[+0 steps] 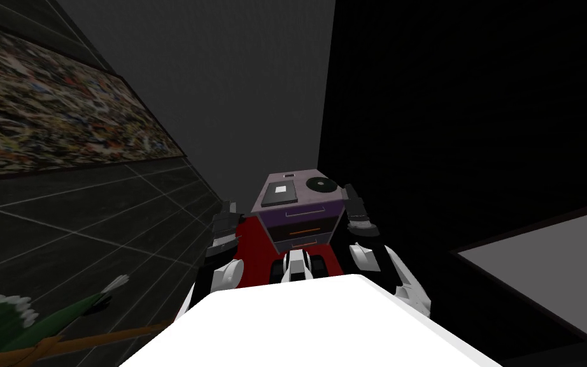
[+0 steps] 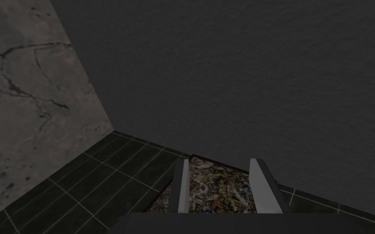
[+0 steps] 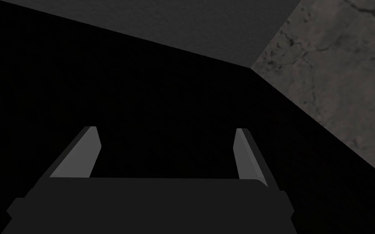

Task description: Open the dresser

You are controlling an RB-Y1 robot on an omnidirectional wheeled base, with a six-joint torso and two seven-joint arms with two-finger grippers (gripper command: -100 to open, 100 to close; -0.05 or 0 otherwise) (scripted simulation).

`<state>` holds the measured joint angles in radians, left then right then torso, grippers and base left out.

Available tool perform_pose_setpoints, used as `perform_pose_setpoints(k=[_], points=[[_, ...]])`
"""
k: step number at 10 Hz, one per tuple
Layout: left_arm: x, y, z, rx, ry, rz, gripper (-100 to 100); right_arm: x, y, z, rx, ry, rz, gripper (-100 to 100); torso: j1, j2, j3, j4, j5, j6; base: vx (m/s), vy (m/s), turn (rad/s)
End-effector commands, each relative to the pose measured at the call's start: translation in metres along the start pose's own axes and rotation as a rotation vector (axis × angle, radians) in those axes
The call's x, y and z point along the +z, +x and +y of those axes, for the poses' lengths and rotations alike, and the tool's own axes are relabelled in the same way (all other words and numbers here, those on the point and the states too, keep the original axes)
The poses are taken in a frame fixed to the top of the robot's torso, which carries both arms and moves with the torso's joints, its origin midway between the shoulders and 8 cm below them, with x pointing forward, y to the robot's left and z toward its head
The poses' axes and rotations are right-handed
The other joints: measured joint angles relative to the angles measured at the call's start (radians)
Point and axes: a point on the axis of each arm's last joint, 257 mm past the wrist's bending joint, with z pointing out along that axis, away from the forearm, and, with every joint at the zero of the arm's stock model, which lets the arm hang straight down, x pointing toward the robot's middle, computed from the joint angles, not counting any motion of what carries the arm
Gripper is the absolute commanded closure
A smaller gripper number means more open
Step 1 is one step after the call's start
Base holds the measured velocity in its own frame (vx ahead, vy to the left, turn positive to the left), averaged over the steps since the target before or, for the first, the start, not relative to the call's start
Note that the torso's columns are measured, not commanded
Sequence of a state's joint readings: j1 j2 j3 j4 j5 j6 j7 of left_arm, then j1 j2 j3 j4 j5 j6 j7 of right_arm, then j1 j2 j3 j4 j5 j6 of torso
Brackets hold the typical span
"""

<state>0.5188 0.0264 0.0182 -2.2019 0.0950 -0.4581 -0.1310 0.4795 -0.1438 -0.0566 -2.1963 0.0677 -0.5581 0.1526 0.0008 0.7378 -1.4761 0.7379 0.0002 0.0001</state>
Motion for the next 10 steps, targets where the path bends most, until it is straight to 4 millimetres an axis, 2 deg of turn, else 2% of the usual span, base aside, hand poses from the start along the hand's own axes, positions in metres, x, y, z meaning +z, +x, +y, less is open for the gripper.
perform_pose_setpoints(k=[1, 5, 8, 10], points=[[0.0, 0.0, 0.0, 0.0, 0.0, 0.0, 0, -0.007, 0.004, -0.004, -0.103, -0.018, 0.019, -100, -0.001, 0.0, 0.0, 0.0, 0.0, 0.0, 0.053, 0.054, -0.09], [0.0, 0.0, 0.0, 0.0, 0.0, 0.0, 0, -0.013, 0.006, -0.008, -0.219, -0.029, 0.031, -100, -0.001, 0.001, 0.0, 0.0, 0.0, 0.0, 0.038, 0.041, -0.039], [0.0, 0.0, 0.0, 0.0, 0.0, 0.0, 0, -0.027, 0.013, -0.017, -0.343, -0.048, 0.058, -100, 0.0, 0.0, 0.0, 0.0, 0.0, 0.0, 0.041, 0.043, -0.08], [0.0, 0.0, 0.0, 0.0, 0.0, 0.0, 0, -0.027, 0.013, -0.017, -0.392, -0.049, 0.057, -100, 0.0, 0.0, 0.0, 0.0, 0.0, 0.0, 0.032, 0.038, -0.02]])
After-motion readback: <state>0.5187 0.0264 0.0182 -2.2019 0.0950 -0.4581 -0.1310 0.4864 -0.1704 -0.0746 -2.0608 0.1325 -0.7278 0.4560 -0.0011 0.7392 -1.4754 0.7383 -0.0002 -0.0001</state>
